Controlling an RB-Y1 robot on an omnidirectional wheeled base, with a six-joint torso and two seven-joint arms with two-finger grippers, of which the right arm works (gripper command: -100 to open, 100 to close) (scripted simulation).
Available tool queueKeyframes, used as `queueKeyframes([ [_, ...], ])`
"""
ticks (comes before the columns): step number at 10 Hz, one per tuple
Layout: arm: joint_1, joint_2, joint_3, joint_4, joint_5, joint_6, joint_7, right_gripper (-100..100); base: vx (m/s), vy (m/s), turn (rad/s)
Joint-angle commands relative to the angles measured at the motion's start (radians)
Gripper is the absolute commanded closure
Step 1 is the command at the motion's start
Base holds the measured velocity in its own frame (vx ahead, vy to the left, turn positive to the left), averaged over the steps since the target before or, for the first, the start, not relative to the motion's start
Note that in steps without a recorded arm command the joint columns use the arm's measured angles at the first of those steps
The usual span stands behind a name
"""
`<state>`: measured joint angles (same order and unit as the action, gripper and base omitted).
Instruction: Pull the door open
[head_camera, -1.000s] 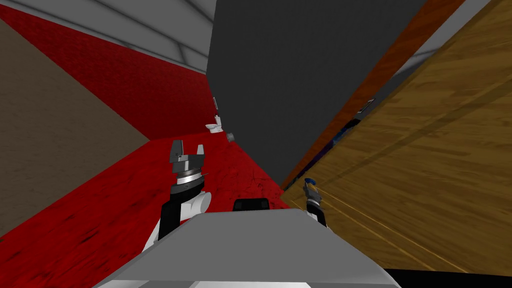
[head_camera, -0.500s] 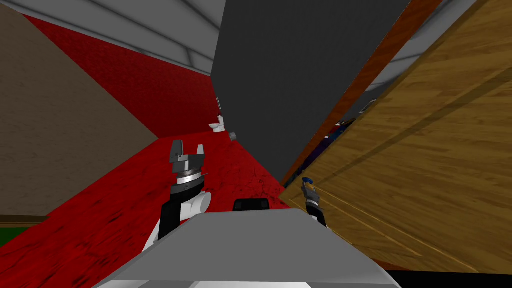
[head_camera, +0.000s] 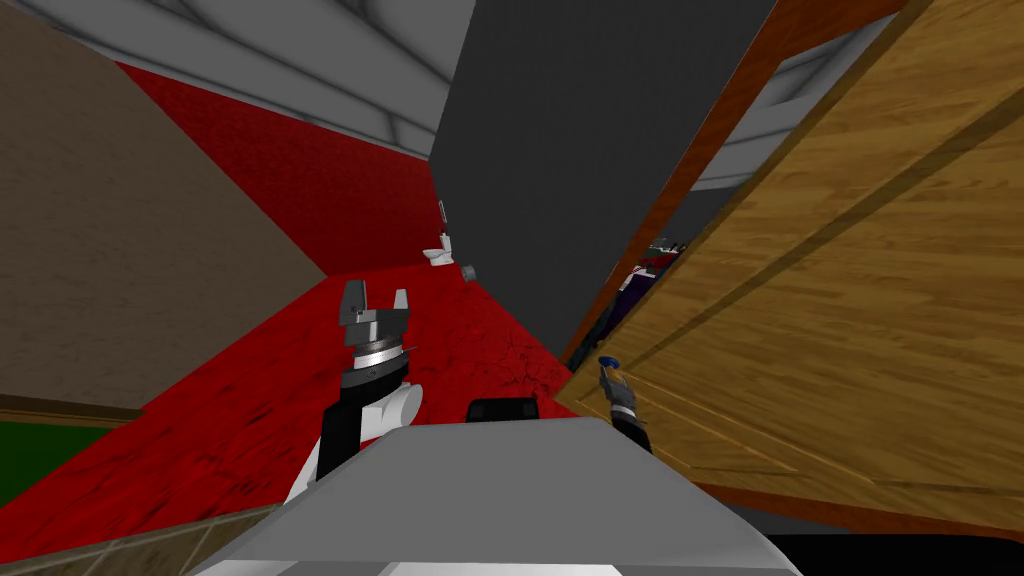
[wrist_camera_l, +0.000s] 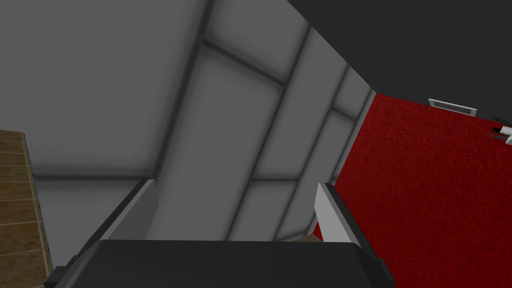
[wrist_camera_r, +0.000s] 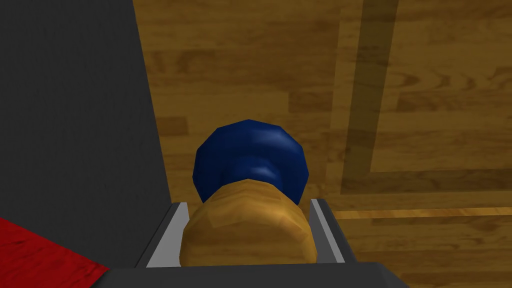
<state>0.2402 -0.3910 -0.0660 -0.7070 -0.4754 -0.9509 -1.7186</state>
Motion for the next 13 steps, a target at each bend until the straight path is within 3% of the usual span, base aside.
queueKeyframes([
  [1,0.037,-0.003,0.018,-0.032,0.016,-0.023,-0.007,100,-0.049,-0.021,-0.054],
  [9,0.235,-0.011,0.139,-0.167,0.116,-0.158,-0.056,100,-0.052,-0.031,-0.068],
  [12,0.285,-0.013,0.17,-0.201,0.142,-0.192,-0.068,100,-0.041,-0.029,-0.049],
  [13,0.271,-0.01,0.166,-0.188,0.139,-0.186,-0.063,100,-0.017,-0.006,-0.004],
])
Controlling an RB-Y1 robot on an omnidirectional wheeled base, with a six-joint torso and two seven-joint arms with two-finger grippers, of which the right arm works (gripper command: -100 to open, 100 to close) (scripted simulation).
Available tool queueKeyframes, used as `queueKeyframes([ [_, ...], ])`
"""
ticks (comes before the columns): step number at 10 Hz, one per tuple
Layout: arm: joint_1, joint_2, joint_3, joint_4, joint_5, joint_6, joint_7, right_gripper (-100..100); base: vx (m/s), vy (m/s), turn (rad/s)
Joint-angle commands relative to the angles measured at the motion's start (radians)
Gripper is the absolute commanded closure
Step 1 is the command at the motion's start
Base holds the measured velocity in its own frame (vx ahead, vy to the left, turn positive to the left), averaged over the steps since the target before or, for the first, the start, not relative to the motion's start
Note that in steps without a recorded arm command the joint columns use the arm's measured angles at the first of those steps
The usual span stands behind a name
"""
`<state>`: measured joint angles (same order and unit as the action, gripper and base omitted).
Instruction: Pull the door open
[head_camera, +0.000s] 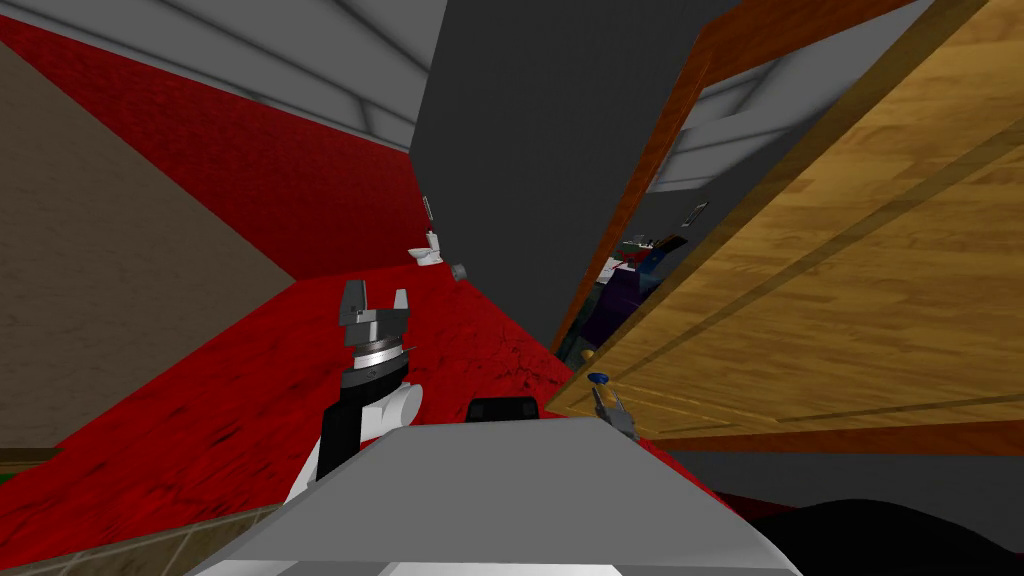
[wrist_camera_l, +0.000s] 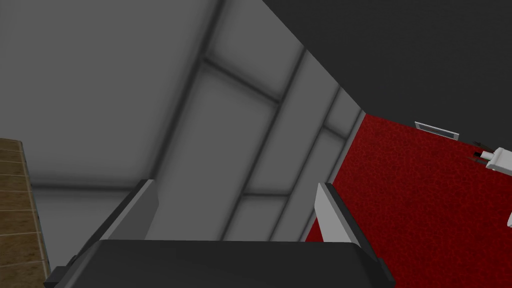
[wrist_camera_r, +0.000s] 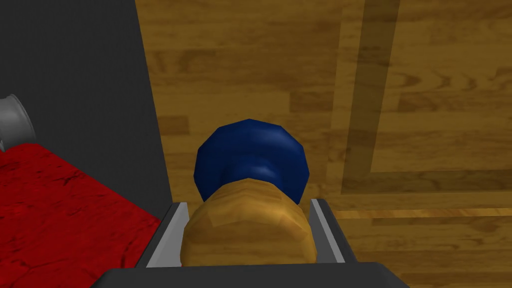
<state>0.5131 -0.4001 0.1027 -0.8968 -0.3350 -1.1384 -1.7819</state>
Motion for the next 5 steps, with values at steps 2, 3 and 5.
queueKeyframes([
  [2,0.029,-0.003,0.034,-0.009,0.034,-0.041,0.001,100,-0.03,-0.052,0.06],
  [3,0.041,-0.005,0.048,-0.013,0.049,-0.059,0.001,100,-0.057,-0.073,0.06],
  [5,0.066,-0.008,0.077,-0.021,0.078,-0.094,0.002,100,-0.116,-0.079,0.033],
])
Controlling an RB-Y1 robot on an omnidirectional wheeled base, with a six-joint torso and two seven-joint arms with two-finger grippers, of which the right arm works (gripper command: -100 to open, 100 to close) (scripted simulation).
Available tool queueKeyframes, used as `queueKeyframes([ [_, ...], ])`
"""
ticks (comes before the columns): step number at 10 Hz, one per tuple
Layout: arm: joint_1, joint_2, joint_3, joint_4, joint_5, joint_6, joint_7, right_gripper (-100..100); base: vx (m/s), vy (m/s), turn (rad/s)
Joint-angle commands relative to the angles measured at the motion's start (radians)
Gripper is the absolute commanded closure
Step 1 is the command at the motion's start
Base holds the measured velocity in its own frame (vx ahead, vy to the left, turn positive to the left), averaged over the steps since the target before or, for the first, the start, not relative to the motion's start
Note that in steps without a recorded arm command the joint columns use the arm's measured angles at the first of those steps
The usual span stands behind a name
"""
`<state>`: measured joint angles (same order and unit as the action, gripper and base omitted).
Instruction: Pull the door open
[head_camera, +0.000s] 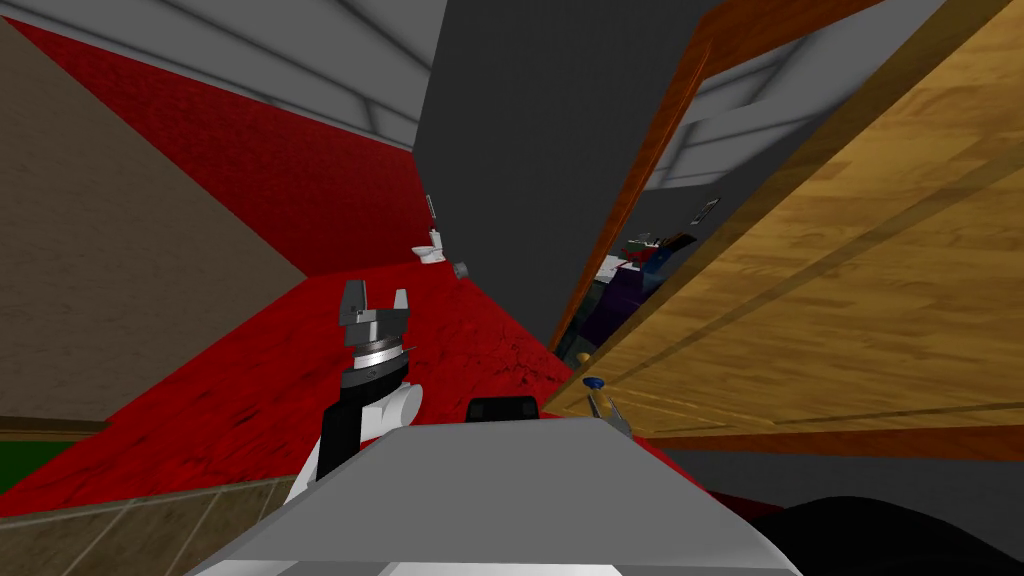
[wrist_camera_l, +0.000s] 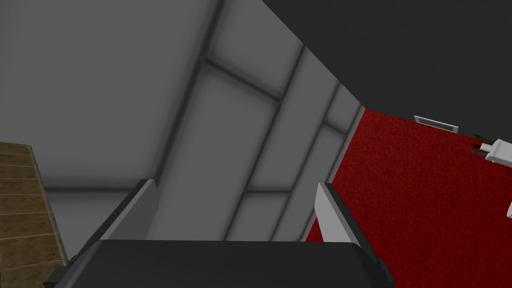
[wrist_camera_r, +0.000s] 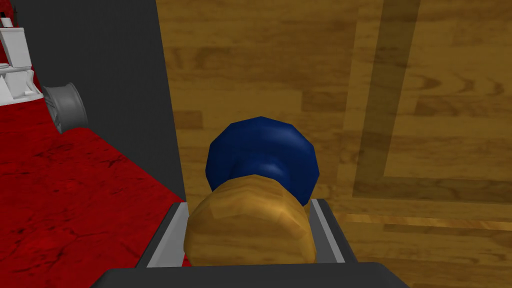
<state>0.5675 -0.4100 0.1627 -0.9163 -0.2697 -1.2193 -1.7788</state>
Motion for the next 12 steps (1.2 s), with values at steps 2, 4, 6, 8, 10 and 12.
queueKeyframes([
  [2,0.029,0.0,0.037,-0.007,0.034,-0.037,-0.001,100,-0.177,-0.094,0.003],
  [4,0.039,-0.001,0.049,-0.01,0.046,-0.051,-0.001,100,-0.199,-0.057,-0.026],
  [6,0.038,-0.001,0.052,-0.011,0.048,-0.05,0.0,100,-0.164,-0.012,-0.024],
  [8,0.042,0.008,0.052,0.014,0.043,-0.073,0.001,100,0.136,0.002,0.14],
  [10,0.049,0.02,0.051,0.044,0.035,-0.103,0.002,100,0.152,0.025,0.147],
  [12,0.058,0.034,0.05,0.082,0.025,-0.141,0.003,100,0.119,0.035,0.23],
])
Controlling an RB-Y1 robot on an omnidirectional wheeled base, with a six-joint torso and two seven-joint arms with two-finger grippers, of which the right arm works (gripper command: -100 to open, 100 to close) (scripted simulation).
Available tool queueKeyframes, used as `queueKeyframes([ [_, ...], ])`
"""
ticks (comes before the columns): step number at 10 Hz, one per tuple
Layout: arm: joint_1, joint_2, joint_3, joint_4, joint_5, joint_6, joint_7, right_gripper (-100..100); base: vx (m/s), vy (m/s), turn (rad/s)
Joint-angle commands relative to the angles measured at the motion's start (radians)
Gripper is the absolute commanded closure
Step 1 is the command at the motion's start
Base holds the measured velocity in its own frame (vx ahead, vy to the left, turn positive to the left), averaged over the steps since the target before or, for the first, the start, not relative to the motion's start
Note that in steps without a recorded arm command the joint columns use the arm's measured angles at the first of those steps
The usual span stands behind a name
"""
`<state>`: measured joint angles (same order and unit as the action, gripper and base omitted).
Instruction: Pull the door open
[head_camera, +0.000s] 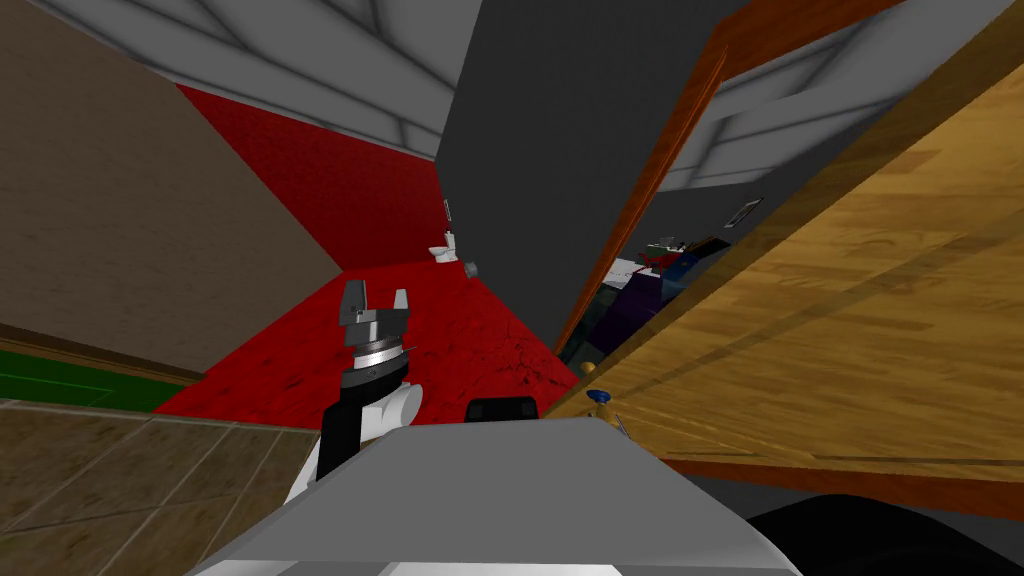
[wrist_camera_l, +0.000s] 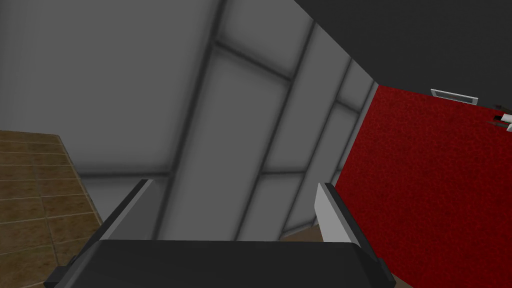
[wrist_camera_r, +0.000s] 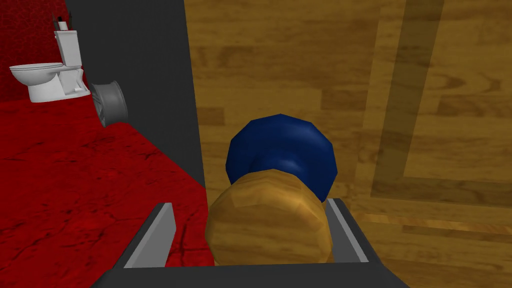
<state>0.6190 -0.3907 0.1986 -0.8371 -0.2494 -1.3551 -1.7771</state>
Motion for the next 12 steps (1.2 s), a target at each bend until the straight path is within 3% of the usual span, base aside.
queueKeyframes([
  [1,0.012,0.023,0.014,0.024,-0.001,-0.028,0.002,100,0.063,0.026,0.213],
  [5,0.034,0.059,0.011,0.116,-0.024,-0.123,0.006,100,-0.043,-0.001,0.24],
  [9,0.055,0.093,0.009,0.204,-0.047,-0.219,0.009,100,-0.172,-0.003,0.242],
  [12,0.063,0.107,0.008,0.239,-0.056,-0.26,0.01,100,-0.183,-0.013,0.138],
])
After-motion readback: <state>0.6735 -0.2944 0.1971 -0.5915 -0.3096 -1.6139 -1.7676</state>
